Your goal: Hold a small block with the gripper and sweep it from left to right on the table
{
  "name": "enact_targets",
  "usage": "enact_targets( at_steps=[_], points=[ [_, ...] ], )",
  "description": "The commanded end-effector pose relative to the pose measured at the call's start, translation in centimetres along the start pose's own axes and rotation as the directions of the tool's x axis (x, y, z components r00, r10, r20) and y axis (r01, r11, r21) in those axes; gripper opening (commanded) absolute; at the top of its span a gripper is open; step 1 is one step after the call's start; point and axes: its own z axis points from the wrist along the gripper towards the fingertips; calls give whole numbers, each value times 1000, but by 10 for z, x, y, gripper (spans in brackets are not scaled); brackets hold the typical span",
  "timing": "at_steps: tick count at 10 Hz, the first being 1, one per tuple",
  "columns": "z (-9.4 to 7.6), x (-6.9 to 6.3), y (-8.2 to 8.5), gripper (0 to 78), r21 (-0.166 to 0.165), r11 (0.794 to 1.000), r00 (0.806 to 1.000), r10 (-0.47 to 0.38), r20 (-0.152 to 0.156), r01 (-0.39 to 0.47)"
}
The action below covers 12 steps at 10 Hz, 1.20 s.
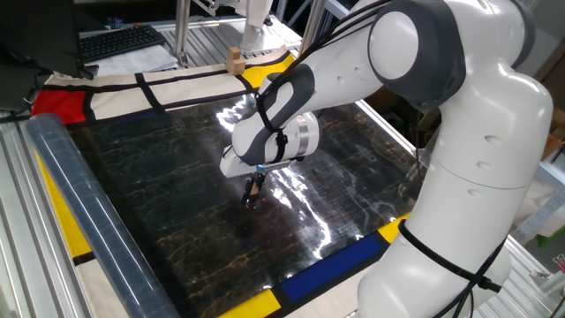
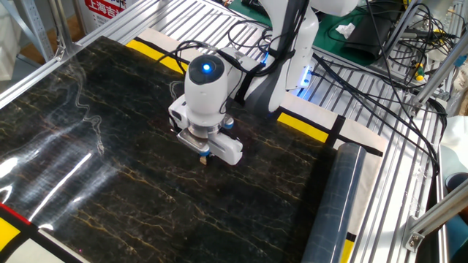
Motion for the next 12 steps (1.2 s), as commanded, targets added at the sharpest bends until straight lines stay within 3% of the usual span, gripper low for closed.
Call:
enact_targets(
  at_steps=[1,4,6,10,12],
  points=[
    [-5,-13,-18,11,-3,999,999,-32,-33,32],
    [-17,-35,-45,11,4,997,996,-77,-45,77],
    [-16,-44,-56,11,8,995,995,-94,-44,95],
    [-13,-44,-58,11,20,995,994,-100,-49,101],
    [-7,-38,-50,11,16,995,994,-95,-47,96]
  ],
)
